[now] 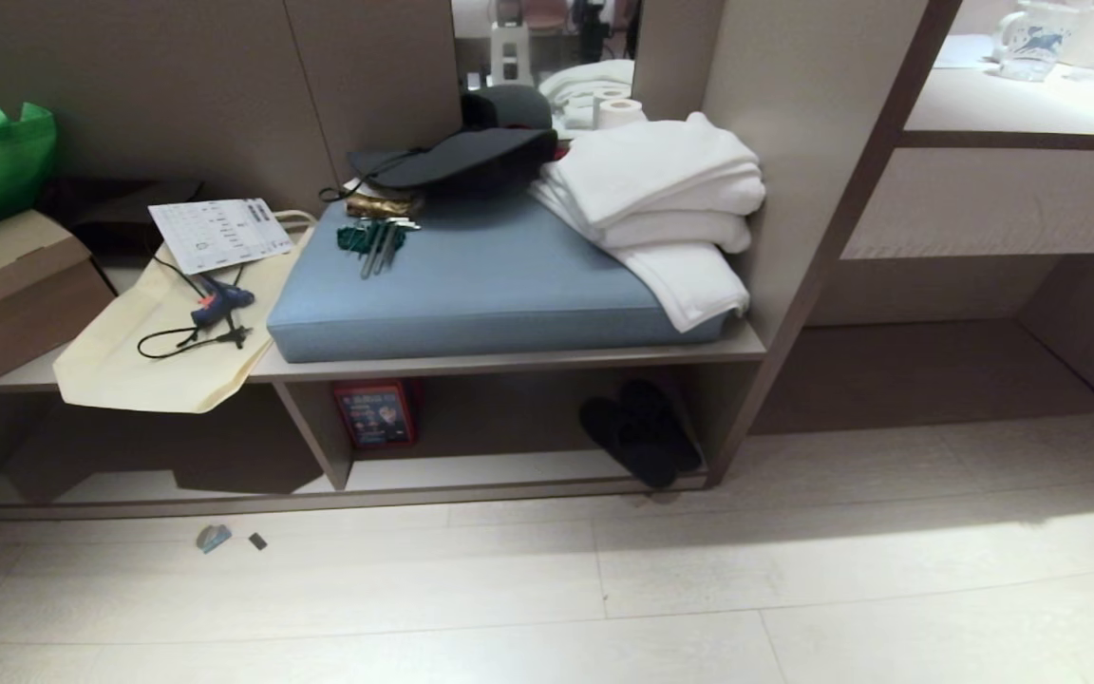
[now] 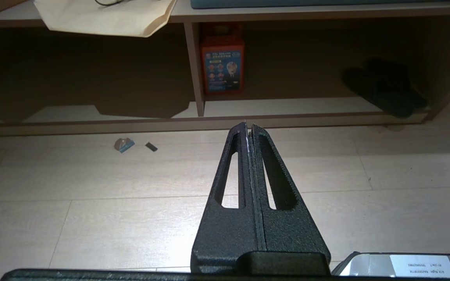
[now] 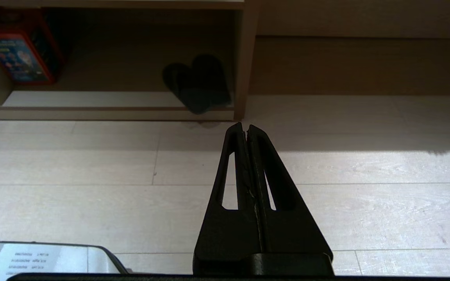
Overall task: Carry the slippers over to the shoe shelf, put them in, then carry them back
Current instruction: Pick up the slippers in the shoe cabinet
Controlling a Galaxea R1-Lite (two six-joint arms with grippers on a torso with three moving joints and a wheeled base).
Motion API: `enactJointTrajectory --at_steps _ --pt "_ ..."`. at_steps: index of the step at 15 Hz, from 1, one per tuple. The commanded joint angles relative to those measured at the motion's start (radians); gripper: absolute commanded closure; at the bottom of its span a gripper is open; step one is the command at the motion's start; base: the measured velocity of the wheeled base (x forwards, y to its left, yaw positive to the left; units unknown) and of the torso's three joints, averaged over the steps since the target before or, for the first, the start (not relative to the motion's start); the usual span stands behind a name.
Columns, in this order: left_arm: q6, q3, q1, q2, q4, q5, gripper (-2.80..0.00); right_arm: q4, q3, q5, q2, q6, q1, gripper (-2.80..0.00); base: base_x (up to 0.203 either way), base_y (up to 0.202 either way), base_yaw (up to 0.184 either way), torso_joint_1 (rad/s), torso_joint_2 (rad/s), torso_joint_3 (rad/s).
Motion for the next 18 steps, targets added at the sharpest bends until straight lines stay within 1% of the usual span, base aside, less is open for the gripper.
enactJointTrajectory --at_steps 1,14,16,18 --pt "-0.001 0.000 0.000 0.001 0.000 0.001 0.00 0.000 0.001 0.000 0.000 0.000 0.000 0.00 0.000 0.000 0.000 -0.006 0.00 0.197" --pt "0.005 0.000 0.000 0.002 0.000 -0.001 0.00 0.000 0.000 0.000 0.000 0.000 0.000 0.00 0.000 0.000 0.000 0.003 0.00 0.202" --pt "0.010 0.000 0.000 0.001 -0.001 -0.001 0.00 0.000 0.001 0.000 0.000 -0.014 0.000 0.00 0.000 0.000 0.000 0.002 0.00 0.128" --pt "0.007 0.000 0.000 0.000 0.000 -0.001 0.00 0.000 -0.001 0.000 0.000 0.004 0.000 0.00 0.000 0.000 0.000 0.002 0.00 0.041"
